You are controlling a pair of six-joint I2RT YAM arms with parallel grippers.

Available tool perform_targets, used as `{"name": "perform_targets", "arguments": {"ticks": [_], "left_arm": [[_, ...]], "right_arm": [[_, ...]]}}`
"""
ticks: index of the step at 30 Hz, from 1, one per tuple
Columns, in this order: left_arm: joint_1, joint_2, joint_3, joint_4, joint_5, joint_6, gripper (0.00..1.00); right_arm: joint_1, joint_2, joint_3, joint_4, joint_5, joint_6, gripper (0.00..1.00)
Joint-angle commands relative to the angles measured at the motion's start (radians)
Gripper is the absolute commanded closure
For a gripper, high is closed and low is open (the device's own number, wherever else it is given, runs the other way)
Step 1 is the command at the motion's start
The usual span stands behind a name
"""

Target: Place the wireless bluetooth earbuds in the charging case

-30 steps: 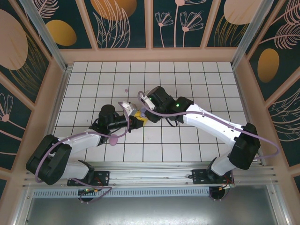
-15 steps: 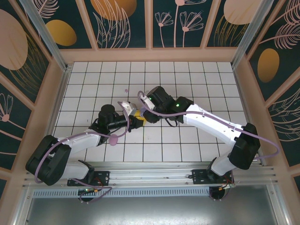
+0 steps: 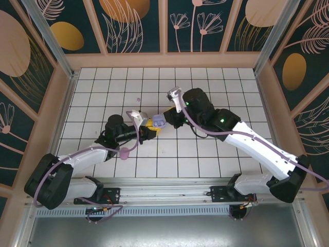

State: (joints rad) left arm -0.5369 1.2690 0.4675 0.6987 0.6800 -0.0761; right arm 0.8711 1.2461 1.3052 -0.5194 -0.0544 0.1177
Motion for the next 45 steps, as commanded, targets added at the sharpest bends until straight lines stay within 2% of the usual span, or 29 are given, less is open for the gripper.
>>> {"name": "perform_targets", "arguments": {"ticks": [1, 7, 13, 21, 29, 40, 45], "left_arm": [[-0.003, -0.038, 0.023, -0.002, 0.024, -0.021, 1.0], [-0.003, -0.07, 0.027, -0.025, 0.046, -0.016, 1.0], [-0.002, -0.073, 0.04, -0.025, 0.07, -0.023, 1.0], [-0.003, -0.046, 0.033, 0.068, 0.088, -0.072, 1.0], [-0.002, -0.046, 0.04, 0.074, 0.086, -0.081, 1.0], [-0.003, -0.045, 0.034, 0.122, 0.082, -0.12, 1.0], [-0.003, -0.048, 0.033, 0.126, 0.074, -0.122, 1.0]], "right_arm": [[-0.069, -0.008, -0.043, 0.079, -0.106, 0.113, 0.8], [-0.163, 0.01, -0.089, 0.179, -0.279, 0.226, 0.81], [-0.17, 0.052, -0.094, 0.183, -0.332, 0.23, 0.8], [-0.17, 0.097, -0.099, 0.242, -0.363, 0.25, 0.78], [-0.169, 0.099, -0.115, 0.235, -0.394, 0.241, 0.78], [-0.17, 0.019, -0.18, 0.233, -0.376, 0.266, 0.77], [-0.171, -0.038, -0.235, 0.295, -0.36, 0.306, 0.78]]}}
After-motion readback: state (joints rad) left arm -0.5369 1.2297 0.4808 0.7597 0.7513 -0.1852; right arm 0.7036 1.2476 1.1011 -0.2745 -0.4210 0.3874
